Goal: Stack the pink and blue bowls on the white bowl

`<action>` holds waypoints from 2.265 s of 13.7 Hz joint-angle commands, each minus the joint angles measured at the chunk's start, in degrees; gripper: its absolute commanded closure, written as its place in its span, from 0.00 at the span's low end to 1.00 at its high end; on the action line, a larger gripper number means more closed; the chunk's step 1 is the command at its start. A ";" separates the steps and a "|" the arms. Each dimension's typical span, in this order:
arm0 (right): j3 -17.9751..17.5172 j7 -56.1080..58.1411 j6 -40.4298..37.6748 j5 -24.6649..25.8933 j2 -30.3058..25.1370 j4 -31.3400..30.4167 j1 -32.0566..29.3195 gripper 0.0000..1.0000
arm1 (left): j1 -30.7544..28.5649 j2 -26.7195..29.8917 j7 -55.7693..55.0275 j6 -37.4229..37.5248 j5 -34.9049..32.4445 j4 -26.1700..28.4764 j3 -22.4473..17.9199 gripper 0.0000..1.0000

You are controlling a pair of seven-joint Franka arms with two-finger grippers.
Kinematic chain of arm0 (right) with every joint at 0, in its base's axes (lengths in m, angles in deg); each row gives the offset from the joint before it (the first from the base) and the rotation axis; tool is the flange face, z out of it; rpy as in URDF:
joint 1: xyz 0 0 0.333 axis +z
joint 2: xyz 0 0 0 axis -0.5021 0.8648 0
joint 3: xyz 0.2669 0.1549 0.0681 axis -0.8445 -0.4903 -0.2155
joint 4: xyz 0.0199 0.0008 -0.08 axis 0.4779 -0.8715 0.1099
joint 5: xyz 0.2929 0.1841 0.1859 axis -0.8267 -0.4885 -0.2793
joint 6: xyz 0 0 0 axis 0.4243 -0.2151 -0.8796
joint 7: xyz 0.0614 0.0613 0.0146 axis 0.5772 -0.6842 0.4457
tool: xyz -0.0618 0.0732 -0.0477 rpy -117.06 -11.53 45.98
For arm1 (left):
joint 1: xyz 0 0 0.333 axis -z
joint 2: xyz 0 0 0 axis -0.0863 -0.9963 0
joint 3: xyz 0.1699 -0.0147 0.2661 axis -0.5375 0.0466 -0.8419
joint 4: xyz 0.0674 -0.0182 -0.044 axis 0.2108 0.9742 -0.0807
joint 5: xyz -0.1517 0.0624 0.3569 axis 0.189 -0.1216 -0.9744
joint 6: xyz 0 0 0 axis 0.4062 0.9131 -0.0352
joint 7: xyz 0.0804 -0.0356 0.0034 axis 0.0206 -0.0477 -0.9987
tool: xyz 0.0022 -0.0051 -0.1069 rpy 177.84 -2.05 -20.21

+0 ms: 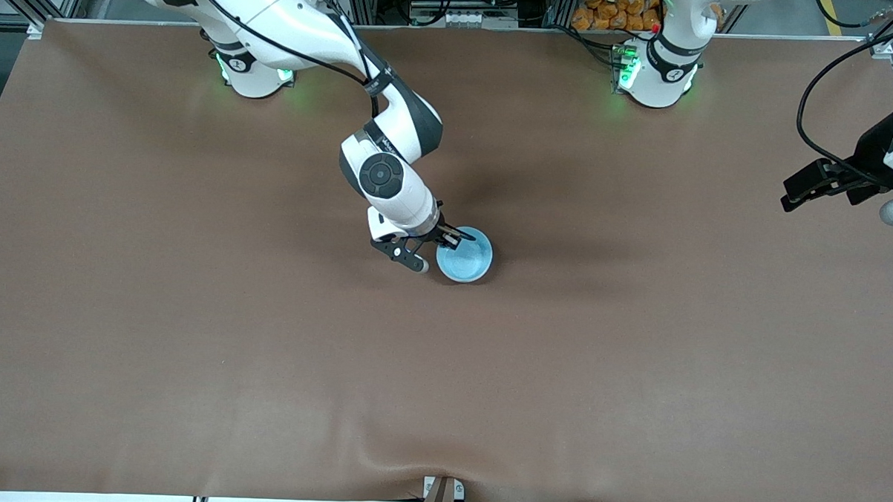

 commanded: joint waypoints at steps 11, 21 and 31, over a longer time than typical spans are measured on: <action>2.60 -1.46 -18.83 1.16 0.33 18.66 -5.09 0.00 | -0.10 0.19 0.58 -0.53 -0.15 0.15 0.24 0.00; -0.99 30.25 -25.16 3.18 -4.24 22.73 -29.51 0.00 | -0.01 -0.07 0.58 -0.79 -0.15 0.15 0.24 0.00; 2.23 48.37 -48.07 11.89 -16.61 29.24 -34.29 0.00 | 0.07 -0.07 0.58 -0.79 -0.07 0.15 0.24 0.00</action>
